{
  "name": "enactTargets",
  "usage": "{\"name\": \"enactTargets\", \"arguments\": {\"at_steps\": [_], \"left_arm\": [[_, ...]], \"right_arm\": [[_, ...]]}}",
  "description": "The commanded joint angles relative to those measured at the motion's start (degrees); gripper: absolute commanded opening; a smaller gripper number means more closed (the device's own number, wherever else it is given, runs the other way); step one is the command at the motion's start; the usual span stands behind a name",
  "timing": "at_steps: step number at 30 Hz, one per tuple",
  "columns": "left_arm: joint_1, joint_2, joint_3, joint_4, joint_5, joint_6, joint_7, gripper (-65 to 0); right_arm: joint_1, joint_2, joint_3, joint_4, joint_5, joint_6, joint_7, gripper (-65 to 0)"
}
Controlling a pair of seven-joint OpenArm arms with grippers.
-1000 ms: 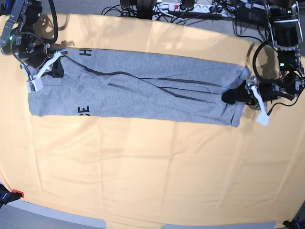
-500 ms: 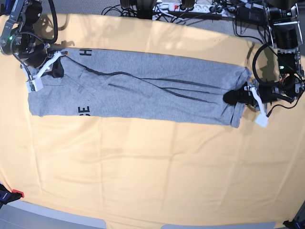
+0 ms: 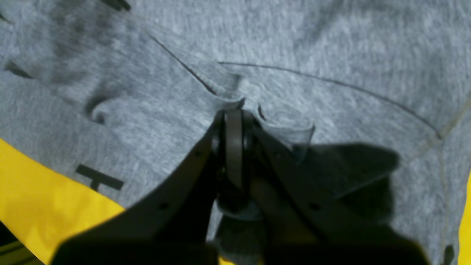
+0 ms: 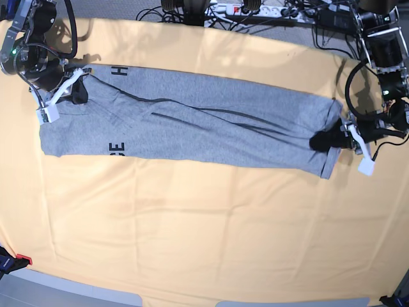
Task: Layout the t-shirt on the table in an organized manner, then fold the t-shirt properly
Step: 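Fold the strip end over toward the right gripper with the left gripper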
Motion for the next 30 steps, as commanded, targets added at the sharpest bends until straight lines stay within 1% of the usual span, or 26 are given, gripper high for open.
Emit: {"name": "enactTargets", "arguments": {"at_steps": [1,5,8,11,16,21,24,27,30], "left_arm": [[-1.2,-1.3,-0.5,0.8,-1.9,-0.1,-1.1,-65.0],[-1.2,-1.3,0.5,1.9,-1.9,-0.1,-1.1,-65.0],[-1.2,-1.3,2.9,2.7,-1.9,-0.1,-1.1,-65.0],[-1.2,-0.5,6.2,3.7,-1.9,-0.1,-1.1,-65.0],[-1.2,1.6,10.9,8.5,-1.9,-0.1,-1.1,-65.0],[-1.1,3.1,14.1,18.6,-1.9,-0.1,-1.1,-65.0],[-1.2,4.6,15.2,23.9,-1.9,-0.1,-1.1,-65.0],[-1.2,6.5,16.6,25.4,-1.9,-0.1,-1.1,-65.0],[-1.2,8.7,19.8,25.4,-1.9,-0.1,-1.1,-65.0]], "right_arm": [[0.0,0.7,0.0,0.5,-0.1,0.3,-0.7,-65.0],[0.0,0.7,0.0,0.5,-0.3,0.3,-0.7,-65.0],[0.0,0.7,0.0,0.5,-0.3,0.3,-0.7,-65.0],[0.0,0.7,0.0,0.5,-0.3,0.3,-0.7,-65.0],[0.0,0.6,0.0,0.5,-0.3,0.3,-0.7,-65.0],[0.0,0.6,0.0,0.5,-0.3,0.3,-0.7,-65.0],[0.0,0.6,0.0,0.5,-0.3,0.3,-0.7,-65.0],[0.0,0.6,0.0,0.5,-0.3,0.3,-0.7,-65.0],[0.0,0.6,0.0,0.5,-0.3,0.3,-0.7,-65.0]]}}
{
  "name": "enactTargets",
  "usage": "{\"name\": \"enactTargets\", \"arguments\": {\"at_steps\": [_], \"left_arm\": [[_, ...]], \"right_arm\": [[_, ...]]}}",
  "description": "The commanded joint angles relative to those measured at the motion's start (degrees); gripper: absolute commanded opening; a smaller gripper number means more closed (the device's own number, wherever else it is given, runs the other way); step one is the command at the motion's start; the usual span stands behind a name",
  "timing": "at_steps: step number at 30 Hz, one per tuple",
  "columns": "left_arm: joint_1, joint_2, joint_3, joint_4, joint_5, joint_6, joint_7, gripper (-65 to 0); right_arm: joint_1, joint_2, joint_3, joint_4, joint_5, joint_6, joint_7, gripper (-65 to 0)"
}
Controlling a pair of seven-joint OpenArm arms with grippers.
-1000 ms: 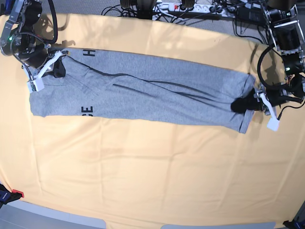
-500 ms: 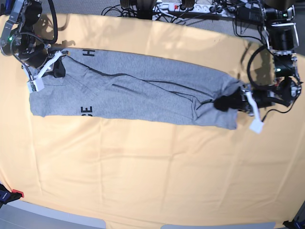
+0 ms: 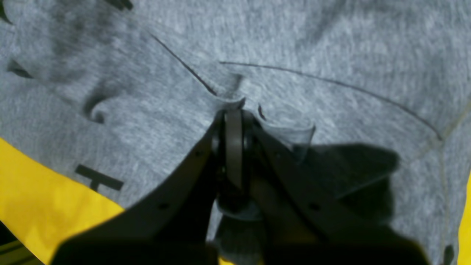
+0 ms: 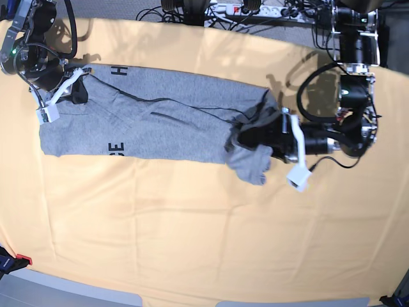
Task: Layout the t-shirt on the table in an organized manner, then fold the t-shirt properly
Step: 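Fold the strip end over toward the right gripper with the left gripper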
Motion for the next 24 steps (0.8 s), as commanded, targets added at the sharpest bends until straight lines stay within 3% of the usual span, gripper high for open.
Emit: {"name": "enactTargets", "arguments": {"at_steps": [1,7,16,24], "left_arm": [[-1.2,0.5,1.0,0.8,-1.7,-0.3,-1.2,-65.0],[-1.2,4.7,5.7,0.8,0.7,-0.3,-1.2,-65.0],[-1.2,12.0,5.8,0.8,12.4,-0.3,-8.3,-65.0],[-1.2,16.0,5.8,0.8,15.8,-0.3,-9.2,-65.0]], "right_arm": [[0.0,0.6,0.0,0.5,-0.1,0.3,-0.7,-65.0],[0.0,0.6,0.0,0.5,-0.1,0.3,-0.7,-65.0],[0.0,0.7,0.0,0.5,-0.1,0.3,-1.6,-65.0],[0.0,0.7,0.0,0.5,-0.1,0.3,-1.6,-65.0]]}}
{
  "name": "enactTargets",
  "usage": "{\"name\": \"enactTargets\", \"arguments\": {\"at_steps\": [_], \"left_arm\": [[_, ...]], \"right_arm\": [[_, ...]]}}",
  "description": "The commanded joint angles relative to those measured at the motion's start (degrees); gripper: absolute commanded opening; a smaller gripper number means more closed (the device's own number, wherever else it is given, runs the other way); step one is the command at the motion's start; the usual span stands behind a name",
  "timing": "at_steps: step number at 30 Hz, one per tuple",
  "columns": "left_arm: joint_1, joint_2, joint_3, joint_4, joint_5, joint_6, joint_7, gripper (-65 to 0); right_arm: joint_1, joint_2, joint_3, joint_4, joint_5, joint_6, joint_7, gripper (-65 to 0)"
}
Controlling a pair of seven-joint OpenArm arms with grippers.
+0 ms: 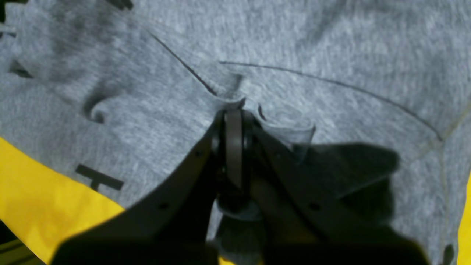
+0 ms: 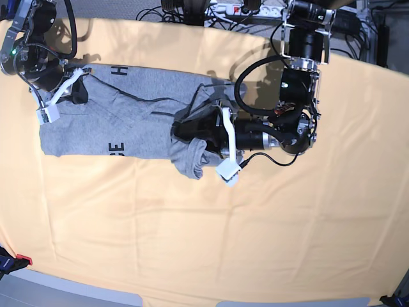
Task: Layout the t-shirt on the table in an organized manner, then fold the t-shirt properly
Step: 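Fold the strip end over toward the right gripper with the left gripper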
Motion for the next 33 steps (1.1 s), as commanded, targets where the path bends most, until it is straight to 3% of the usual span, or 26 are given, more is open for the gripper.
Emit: {"name": "enactTargets", "arguments": {"at_steps": [1,5,6,7,12,14,15,16,18,19,25,33], "left_arm": [[-1.2,0.2,-0.1,0.9,-2.0,-0.3,-1.4,-62.9],[-1.3,0.1,-0.1,0.9,-6.2,-0.3,0.4,-25.9],[-1.3,0.1,-0.1,0.9,-7.5,-0.3,0.9,-20.4],[-1.3,0.1,-0.1,0.9,-8.5,-0.3,1.1,-17.5],[-1.3,0.1,-0.1,0.9,-8.7,-0.3,1.2,-17.1],[-1.3,0.1,-0.1,0.9,-8.7,-0.3,1.4,-18.6],[-1.5,0.1,-0.1,0.9,-8.7,-0.3,1.4,-23.0],[-1.7,0.1,-0.1,0.9,-8.6,-0.3,1.5,-31.9],[-2.4,0.1,-0.6,0.9,-8.2,-0.3,2.0,-58.2],[-2.8,0.1,-1.3,0.9,-8.2,-0.3,2.5,-65.0],[-3.5,-1.0,-9.5,0.9,-8.3,-0.3,2.9,-65.0],[-2.9,-8.9,-16.4,0.9,-8.3,-0.3,3.1,-65.0]], "right_arm": [[0.0,0.7,0.0,0.4,-0.1,0.3,-0.9,-65.0],[0.0,0.7,0.0,0.4,-0.1,0.3,-0.9,-65.0],[0.0,0.7,0.0,0.4,-0.1,0.3,-0.9,-65.0],[0.0,0.7,0.0,0.4,-0.1,0.3,-0.9,-65.0],[0.0,0.7,0.0,0.4,-0.1,0.3,-0.9,-65.0],[0.0,0.7,0.0,0.4,-0.1,0.3,-0.9,-65.0],[0.0,0.7,0.0,0.4,-0.1,0.3,-0.9,-65.0],[0.0,0.7,0.0,0.4,-0.1,0.3,-0.9,-65.0],[0.0,0.7,0.0,0.4,-0.1,0.3,-0.9,-65.0],[0.0,0.7,0.0,0.4,-0.1,0.3,-0.9,-65.0],[0.2,0.7,0.0,0.5,-0.1,0.3,-0.9,-65.0],[1.1,0.7,1.8,6.9,4.9,0.3,-0.9,-65.0]]}}
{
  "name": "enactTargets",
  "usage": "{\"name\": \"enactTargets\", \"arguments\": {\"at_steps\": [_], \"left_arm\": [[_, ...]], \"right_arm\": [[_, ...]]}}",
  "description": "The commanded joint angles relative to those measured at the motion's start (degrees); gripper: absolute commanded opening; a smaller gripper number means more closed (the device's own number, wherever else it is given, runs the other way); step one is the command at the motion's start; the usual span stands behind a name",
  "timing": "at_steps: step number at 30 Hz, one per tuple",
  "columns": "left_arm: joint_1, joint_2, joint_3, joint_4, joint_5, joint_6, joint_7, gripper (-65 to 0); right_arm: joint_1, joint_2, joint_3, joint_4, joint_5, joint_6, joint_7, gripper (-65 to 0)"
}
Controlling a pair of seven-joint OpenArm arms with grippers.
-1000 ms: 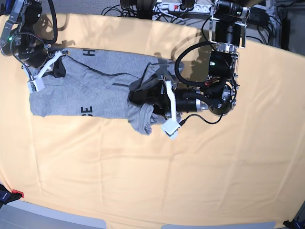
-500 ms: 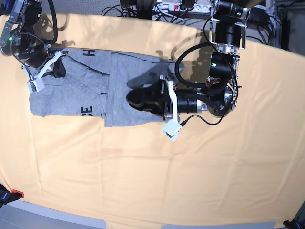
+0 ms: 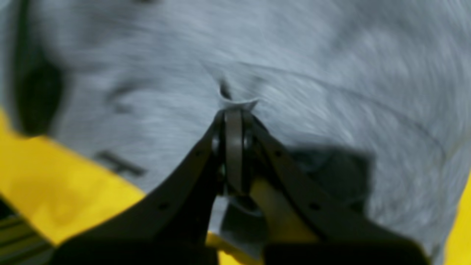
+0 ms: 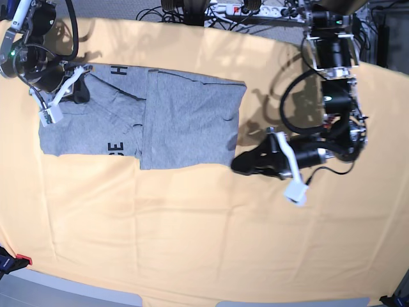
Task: Layout the t-shirt on the table in an organized manner, then fold the t-shirt properly
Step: 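Fold the strip end over toward the right gripper with the left gripper, then grasp the folded bundle's end with the right gripper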
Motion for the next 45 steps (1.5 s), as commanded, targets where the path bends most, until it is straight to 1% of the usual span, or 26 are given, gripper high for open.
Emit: {"name": "enactTargets", "arguments": {"at_steps": [1,4,5,7,8,9,10,12,14,16,18,20,25,28,30,33,39,43,45], "left_arm": [[-0.7,-1.6,-0.6,0.9,-1.8,-0.3,-0.9,-65.0],[0.3,-5.7,-1.1,0.9,-1.8,-0.3,-0.8,-65.0],[0.6,-7.0,-1.1,0.9,-1.8,-0.3,-0.9,-65.0],[0.9,-9.5,-1.1,0.9,-1.8,-0.3,-0.8,-65.0],[1.0,-10.8,-1.1,0.9,-1.8,-0.3,-0.8,-65.0],[1.3,-12.2,-1.1,0.9,-1.8,-0.3,-0.9,-65.0],[1.6,-13.6,-1.2,0.9,-1.8,-0.3,-0.9,-65.0],[2.2,-16.1,-1.2,0.9,-1.8,-0.3,-0.9,-65.0],[2.5,-18.0,-1.2,0.9,-1.8,-0.3,-0.9,-65.0],[2.5,-19.3,-1.2,0.9,-1.8,-0.3,-0.9,-65.0],[2.5,-20.3,-1.2,0.9,-1.8,-0.3,-1.1,-65.0],[2.5,-21.0,-1.2,0.9,-1.8,-0.3,-1.0,-65.0],[2.6,-21.8,-1.2,0.9,-1.8,-0.3,-1.0,-65.0],[2.7,-21.8,-1.2,0.9,-1.8,-0.3,-1.1,-65.0],[2.7,-21.8,-1.2,0.9,-1.8,-0.3,-1.0,-65.0],[2.7,-21.8,-1.2,0.9,-1.8,-0.3,-1.0,-65.0],[2.7,-21.8,-1.2,0.9,-1.8,-0.3,-0.9,-65.0],[2.7,-21.8,-1.2,0.9,-1.8,-0.3,-0.9,-65.0],[2.7,-21.8,-1.2,0.9,-1.8,-0.3,-0.9,-65.0]], "right_arm": [[0.4,0.9,1.1,2.5,0.8,0.3,1.3,-65.0],[0.9,0.9,3.5,5.4,0.2,0.3,1.3,-64.6],[1.4,0.9,4.6,5.5,-0.1,0.3,1.3,-57.6],[2.8,0.9,7.1,5.5,-3.0,-0.2,1.4,-41.5],[3.3,1.0,8.4,5.5,-4.8,-1.9,1.6,-35.0],[3.4,1.2,9.7,5.5,-6.3,-3.9,2.5,-30.9],[3.2,1.4,11.0,5.5,-7.8,-5.9,3.5,-28.9],[2.7,1.6,13.6,5.3,-10.6,-9.0,5.0,-28.6],[2.8,2.0,15.8,3.7,-10.7,-11.0,5.0,-28.6],[2.9,2.9,17.1,0.4,-8.3,-11.5,4.8,-27.9],[3.1,3.7,17.8,-4.0,-5.8,-11.4,4.7,-24.8],[3.1,4.1,18.6,-8.4,-3.3,-10.6,4.7,-24.1],[3.1,4.6,20.3,-17.8,6.1,-6.6,2.0,-24.1],[3.1,4.6,20.4,-20.9,11.3,-3.5,-0.7,-24.1],[3.1,4.6,20.4,-21.7,13.6,-2.4,-1.8,-24.1],[3.1,4.6,20.4,-21.7,14.3,-2.2,-1.7,-24.1],[3.1,4.6,20.4,-21.7,18.1,-2.2,-2.6,-24.1],[3.1,4.8,20.4,-21.7,18.8,-2.7,-2.8,-24.0],[3.1,5.1,20.4,-21.7,20.9,-3.4,-3.1,-21.0]]}}
